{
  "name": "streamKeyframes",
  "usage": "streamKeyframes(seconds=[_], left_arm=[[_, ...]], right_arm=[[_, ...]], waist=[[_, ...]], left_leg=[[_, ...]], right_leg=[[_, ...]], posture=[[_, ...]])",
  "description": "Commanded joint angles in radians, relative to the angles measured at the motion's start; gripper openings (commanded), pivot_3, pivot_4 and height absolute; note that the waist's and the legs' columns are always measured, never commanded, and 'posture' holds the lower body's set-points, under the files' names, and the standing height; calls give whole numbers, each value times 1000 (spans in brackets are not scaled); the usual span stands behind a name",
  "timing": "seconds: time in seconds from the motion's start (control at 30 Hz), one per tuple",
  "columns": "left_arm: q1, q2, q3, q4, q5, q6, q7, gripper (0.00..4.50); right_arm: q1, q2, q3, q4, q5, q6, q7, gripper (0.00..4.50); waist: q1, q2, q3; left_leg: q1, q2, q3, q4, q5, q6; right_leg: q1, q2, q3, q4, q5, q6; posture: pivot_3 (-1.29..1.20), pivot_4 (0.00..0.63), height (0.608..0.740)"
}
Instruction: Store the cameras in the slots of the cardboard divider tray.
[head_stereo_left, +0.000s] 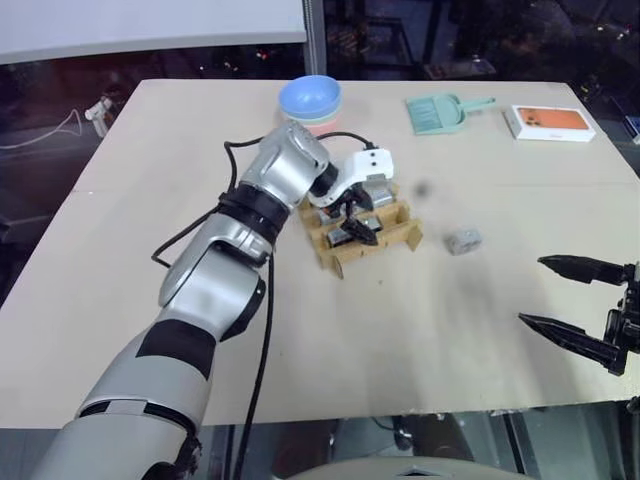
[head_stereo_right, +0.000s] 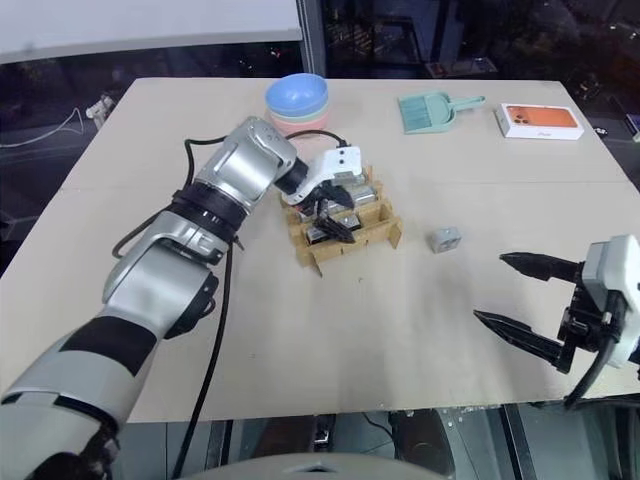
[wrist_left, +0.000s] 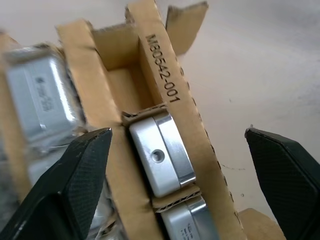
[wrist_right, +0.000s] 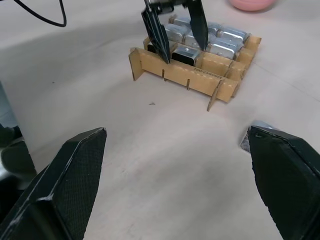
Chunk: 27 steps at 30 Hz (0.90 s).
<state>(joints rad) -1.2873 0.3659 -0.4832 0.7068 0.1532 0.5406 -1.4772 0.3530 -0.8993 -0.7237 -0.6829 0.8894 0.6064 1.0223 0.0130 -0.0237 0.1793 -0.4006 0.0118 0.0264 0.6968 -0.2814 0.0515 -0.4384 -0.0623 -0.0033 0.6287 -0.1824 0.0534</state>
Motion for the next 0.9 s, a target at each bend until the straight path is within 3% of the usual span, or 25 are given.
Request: streamKeyframes(seconds=[0.03, 0.23, 0.33, 0.47, 0.67, 0.9], left_arm=[[-25, 39, 67, -96, -53, 9, -25, 4473], [88, 165, 277, -363, -286, 91, -102, 4473], [205, 251, 379, -493, -377, 86, -110, 4473], [385, 357, 515, -702, -510, 127, -85, 4473], [671, 512, 734, -990, -681, 232, -14, 4473], [988, 493, 965, -1155, -821, 234, 123, 4473]], right_arm=[[-10, 1, -8, -2, 3, -20, 3, 4500], [-58, 26, 86, 43, -73, -71, -25, 4500], [-133, 1, 215, 124, -219, -164, -13, 4500], [-356, -52, 421, 307, -374, -255, 30, 4500], [-727, -63, 704, 713, -596, -452, 212, 4500], [-1116, 33, 902, 1195, -773, -712, 403, 4500]], waist=[[0, 0, 0], [-6, 0, 0], [-19, 1, 0], [-30, 1, 0], [-22, 1, 1], [-28, 3, 2]], left_leg=[[0, 0, 0, 0, 0, 0], [-1, 1, 0, 1, -1, 1], [0, 1, 1, 2, -1, 1], [2, 1, 4, 5, -1, 1], [3, 5, 4, 5, -1, 1], [2, 5, 7, 5, 0, 0]], right_leg=[[0, 0, 0, 0, 0, -1], [-1, 0, 0, -1, 2, -3], [0, 0, 0, 0, 2, -3], [0, 0, 2, 5, 0, -1], [-1, 0, 2, 7, 0, -1], [-1, 0, 2, 4, 2, -4]], posture=[[0, 150, 740], [0, 150, 740], [0, 150, 740], [0, 150, 740], [0, 150, 740], [0, 150, 740]])
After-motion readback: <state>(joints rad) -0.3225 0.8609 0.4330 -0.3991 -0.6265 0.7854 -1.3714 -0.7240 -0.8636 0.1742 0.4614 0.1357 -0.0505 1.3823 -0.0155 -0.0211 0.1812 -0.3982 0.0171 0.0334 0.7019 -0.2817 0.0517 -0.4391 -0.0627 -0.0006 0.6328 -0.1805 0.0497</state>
